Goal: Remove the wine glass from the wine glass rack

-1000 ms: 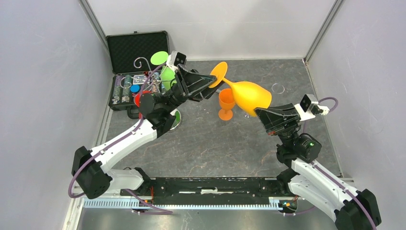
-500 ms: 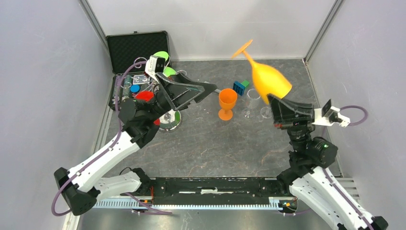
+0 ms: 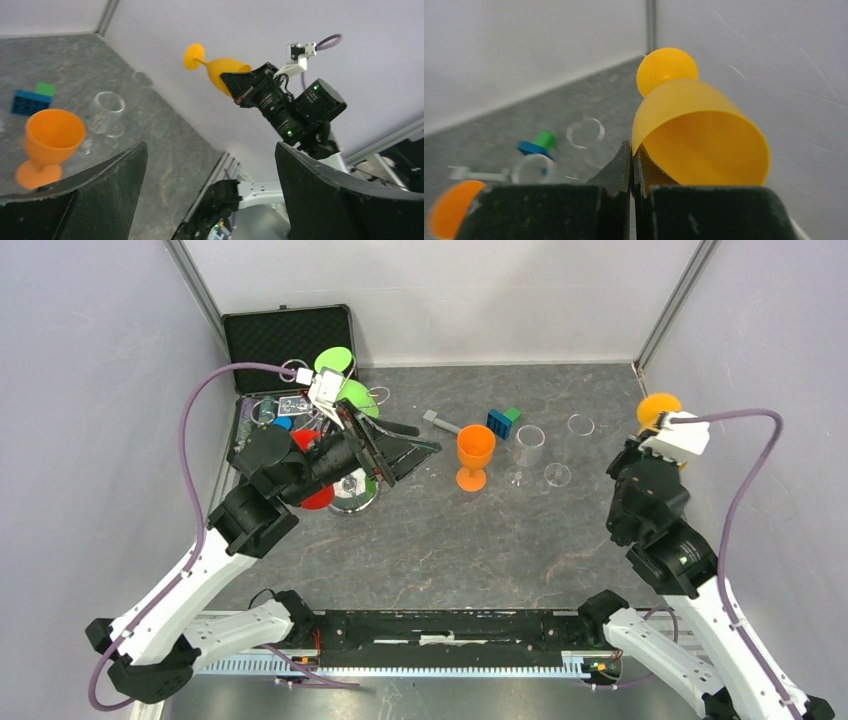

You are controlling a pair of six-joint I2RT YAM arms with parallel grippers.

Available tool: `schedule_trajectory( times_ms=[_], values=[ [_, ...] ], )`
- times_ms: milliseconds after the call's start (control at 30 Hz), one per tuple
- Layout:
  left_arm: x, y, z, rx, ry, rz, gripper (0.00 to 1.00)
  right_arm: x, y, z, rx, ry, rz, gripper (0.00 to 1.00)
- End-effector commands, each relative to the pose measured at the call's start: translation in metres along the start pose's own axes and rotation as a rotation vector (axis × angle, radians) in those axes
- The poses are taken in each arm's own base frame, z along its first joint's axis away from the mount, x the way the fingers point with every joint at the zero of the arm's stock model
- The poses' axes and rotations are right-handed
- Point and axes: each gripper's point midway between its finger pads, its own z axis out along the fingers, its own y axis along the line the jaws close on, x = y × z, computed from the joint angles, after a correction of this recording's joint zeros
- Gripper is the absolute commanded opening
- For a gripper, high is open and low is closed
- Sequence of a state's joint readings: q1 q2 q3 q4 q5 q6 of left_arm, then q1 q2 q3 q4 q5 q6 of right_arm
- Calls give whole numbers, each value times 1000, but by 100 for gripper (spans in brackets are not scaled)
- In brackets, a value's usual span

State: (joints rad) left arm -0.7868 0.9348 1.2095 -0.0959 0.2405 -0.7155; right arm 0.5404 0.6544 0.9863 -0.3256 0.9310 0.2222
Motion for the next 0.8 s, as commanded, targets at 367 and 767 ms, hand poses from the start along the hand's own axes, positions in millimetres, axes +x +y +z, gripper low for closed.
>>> schedule_trajectory(
  times_ms=[367,767],
  values=[
    [3,43,-35,-230,36,238,100,160,-1,-37,-112,583,-286,0],
    [4,46,-49,-241,-15,213,100,219,17,-61,-300,751,-317,0]
  ],
)
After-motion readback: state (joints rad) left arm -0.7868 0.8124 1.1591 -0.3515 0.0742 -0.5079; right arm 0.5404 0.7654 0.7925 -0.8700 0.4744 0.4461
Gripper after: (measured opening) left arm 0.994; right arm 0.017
